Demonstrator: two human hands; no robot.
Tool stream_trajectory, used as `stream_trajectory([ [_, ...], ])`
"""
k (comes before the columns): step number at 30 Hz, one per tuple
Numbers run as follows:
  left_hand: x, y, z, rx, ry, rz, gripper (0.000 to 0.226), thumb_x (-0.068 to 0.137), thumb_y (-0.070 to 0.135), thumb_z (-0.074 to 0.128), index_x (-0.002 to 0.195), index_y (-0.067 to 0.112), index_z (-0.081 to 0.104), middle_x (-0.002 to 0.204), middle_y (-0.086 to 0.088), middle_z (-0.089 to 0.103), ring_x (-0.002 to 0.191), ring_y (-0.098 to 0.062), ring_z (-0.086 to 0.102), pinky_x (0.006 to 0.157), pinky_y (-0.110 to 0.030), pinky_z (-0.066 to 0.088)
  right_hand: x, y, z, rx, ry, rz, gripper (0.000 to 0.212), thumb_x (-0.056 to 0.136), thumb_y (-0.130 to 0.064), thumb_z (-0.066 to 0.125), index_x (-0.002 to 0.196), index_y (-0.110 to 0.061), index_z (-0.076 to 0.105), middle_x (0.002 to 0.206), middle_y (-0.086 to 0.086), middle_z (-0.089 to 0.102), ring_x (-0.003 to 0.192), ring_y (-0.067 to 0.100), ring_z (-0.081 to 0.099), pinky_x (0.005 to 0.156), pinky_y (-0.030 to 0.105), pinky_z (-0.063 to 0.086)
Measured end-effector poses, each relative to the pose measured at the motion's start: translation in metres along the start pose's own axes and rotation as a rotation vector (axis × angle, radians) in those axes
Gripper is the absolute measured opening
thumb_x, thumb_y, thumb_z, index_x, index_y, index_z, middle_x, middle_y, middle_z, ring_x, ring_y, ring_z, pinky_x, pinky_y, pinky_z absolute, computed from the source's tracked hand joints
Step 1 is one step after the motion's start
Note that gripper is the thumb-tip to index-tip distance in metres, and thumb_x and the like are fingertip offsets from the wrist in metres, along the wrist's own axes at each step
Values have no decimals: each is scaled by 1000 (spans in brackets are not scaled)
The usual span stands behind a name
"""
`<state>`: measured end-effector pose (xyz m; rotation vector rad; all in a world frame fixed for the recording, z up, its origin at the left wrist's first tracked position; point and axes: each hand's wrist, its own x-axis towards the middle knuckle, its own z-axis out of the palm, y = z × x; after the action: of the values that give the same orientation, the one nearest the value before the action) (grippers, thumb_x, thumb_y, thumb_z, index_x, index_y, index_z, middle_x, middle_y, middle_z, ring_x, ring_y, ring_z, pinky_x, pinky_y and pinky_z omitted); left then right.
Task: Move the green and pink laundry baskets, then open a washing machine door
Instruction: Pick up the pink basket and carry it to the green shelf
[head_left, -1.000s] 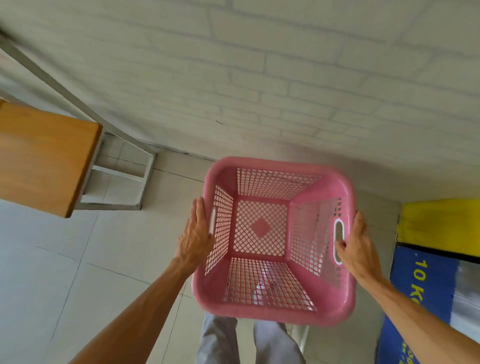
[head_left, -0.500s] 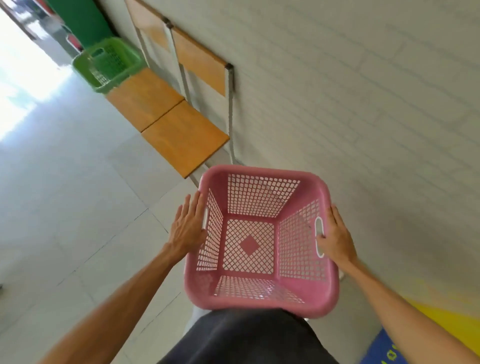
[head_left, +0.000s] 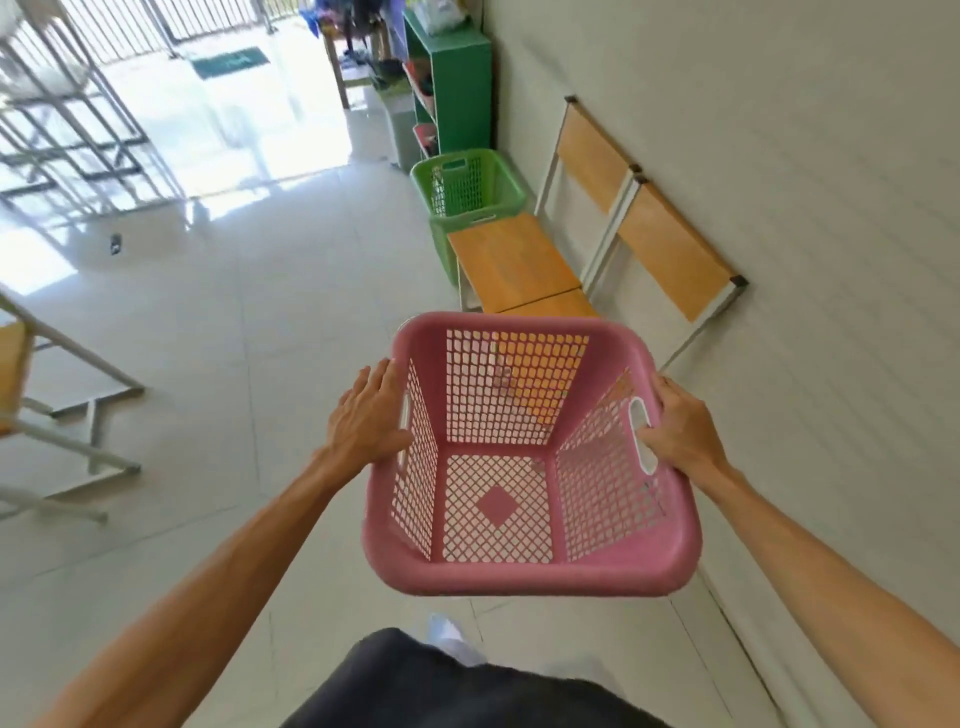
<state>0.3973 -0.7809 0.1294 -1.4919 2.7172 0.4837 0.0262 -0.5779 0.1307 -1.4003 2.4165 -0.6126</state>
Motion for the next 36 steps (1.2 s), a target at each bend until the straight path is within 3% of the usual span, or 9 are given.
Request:
stream_trajectory([
  [3, 21, -50, -36, -70, 67, -47, 107, 66, 46, 83, 148, 16, 22, 150, -7, 42, 136, -36, 42, 105, -54, 43, 44, -53, 22, 60, 43, -19, 65, 75, -28, 71, 137, -26, 52, 94, -4, 68, 76, 18, 66, 70, 25, 53],
  [7, 51, -108, -64, -94, 129, -122, 111, 67, 53, 82, 151, 16, 19, 150, -7, 44, 135, -34, 44, 106, -53, 42, 98, -111, 52, 126, 98, -43, 67, 76, -29, 73, 140, -22, 53, 100, 8, 74, 80, 24, 69, 77, 36, 57],
  [11, 90, -156, -80, -133, 129, -237, 119, 64, 60, 80, 154, 22, 12, 151, -5, 46, 138, -39, 41, 100, -61, 46, 156, -160, 76, 186, 126, -53, 51, 78, -21, 77, 126, -22, 62, 87, -1, 70, 69, 18, 63, 62, 12, 44],
  [14, 128, -186, -88, -143, 147, -262, 116, 68, 51, 83, 154, 20, 12, 147, -7, 51, 136, -38, 44, 98, -62, 48, 207, -188, 96, 222, 121, -60, 41, 77, -15, 79, 116, -14, 65, 85, -3, 66, 65, 13, 59, 56, -1, 39],
  [18, 196, -221, -103, -166, 191, -299, 105, 65, 45, 84, 146, 20, 23, 127, -5, 60, 118, -31, 55, 85, -52, 54, 288, -218, 117, 205, 101, -44, 48, 77, -22, 80, 123, -15, 66, 83, -4, 68, 60, 8, 56, 49, 3, 38],
  [21, 259, -243, -125, -171, 209, -328, 89, 65, 40, 85, 135, 19, 33, 109, -3, 61, 103, -27, 58, 77, -46, 54, 363, -236, 130, 197, 79, -44, 55, 78, -30, 79, 129, -16, 63, 94, 0, 75, 66, 8, 62, 54, 5, 37],
  [24, 322, -257, -151, -166, 208, -325, 91, 66, 40, 86, 138, 17, 35, 113, -5, 61, 106, -28, 57, 83, -51, 55, 424, -262, 134, 211, 116, -32, 50, 79, -26, 79, 126, -13, 66, 95, 2, 74, 76, 15, 66, 66, 19, 43],
  [31, 460, -301, -197, -238, 266, -294, 97, 66, 47, 86, 143, 15, 36, 127, -6, 60, 116, -28, 56, 92, -51, 51, 550, -306, 140, 280, 181, 60, 45, 78, -27, 81, 119, -12, 68, 89, -1, 68, 73, 15, 60, 72, 23, 46],
  [36, 575, -340, -224, -220, 275, -189, 83, 66, 54, 83, 129, 14, 46, 118, -2, 60, 108, -23, 56, 90, -46, 51, 631, -326, 157, 299, 279, 156, 36, 76, -32, 80, 105, -14, 69, 83, -2, 70, 71, 15, 63, 70, 23, 46],
])
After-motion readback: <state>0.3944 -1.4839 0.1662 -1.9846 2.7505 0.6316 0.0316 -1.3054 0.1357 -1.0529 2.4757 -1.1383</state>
